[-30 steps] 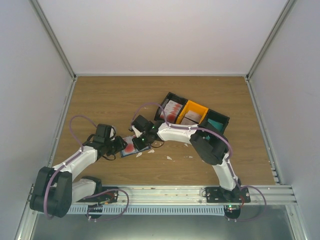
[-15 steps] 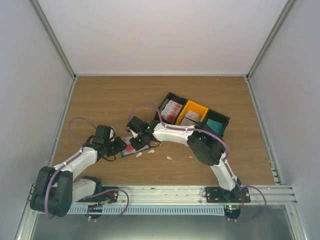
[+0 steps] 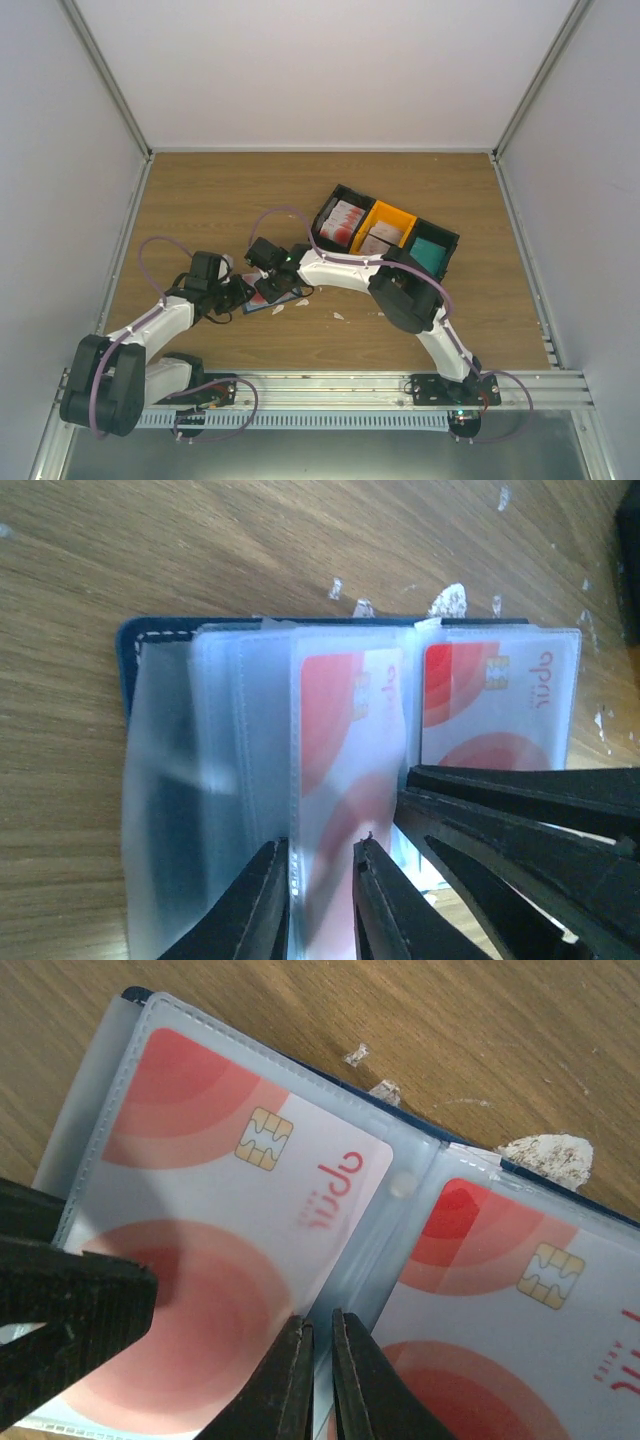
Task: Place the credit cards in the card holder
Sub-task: Insert the credit card into the card holder.
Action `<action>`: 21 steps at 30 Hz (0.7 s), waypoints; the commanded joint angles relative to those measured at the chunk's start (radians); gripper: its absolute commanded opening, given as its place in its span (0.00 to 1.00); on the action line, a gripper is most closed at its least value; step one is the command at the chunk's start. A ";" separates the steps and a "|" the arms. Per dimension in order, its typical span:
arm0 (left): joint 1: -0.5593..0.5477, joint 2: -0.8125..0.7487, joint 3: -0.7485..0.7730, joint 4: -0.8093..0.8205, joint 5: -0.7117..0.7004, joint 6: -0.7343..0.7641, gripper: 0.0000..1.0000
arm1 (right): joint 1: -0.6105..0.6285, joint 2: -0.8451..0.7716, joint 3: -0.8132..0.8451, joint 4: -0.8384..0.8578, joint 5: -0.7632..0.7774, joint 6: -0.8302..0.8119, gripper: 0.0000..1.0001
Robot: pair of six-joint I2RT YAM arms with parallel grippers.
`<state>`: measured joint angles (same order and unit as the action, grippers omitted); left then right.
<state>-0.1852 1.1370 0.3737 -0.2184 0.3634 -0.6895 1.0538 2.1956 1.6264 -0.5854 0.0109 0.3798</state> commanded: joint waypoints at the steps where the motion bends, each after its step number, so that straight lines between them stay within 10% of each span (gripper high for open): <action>1: 0.001 -0.024 -0.017 0.062 0.055 0.004 0.19 | -0.002 0.074 -0.032 -0.107 0.045 -0.002 0.10; 11: 0.001 -0.063 -0.003 0.061 0.071 0.017 0.17 | -0.019 -0.006 -0.070 -0.029 0.008 0.041 0.11; 21: 0.000 0.002 0.018 0.160 0.205 0.025 0.35 | -0.121 -0.265 -0.240 0.128 -0.007 0.155 0.21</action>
<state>-0.1852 1.1110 0.3706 -0.1570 0.4908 -0.6777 0.9821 2.0548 1.4525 -0.5194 -0.0013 0.4694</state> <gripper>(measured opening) 0.321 0.199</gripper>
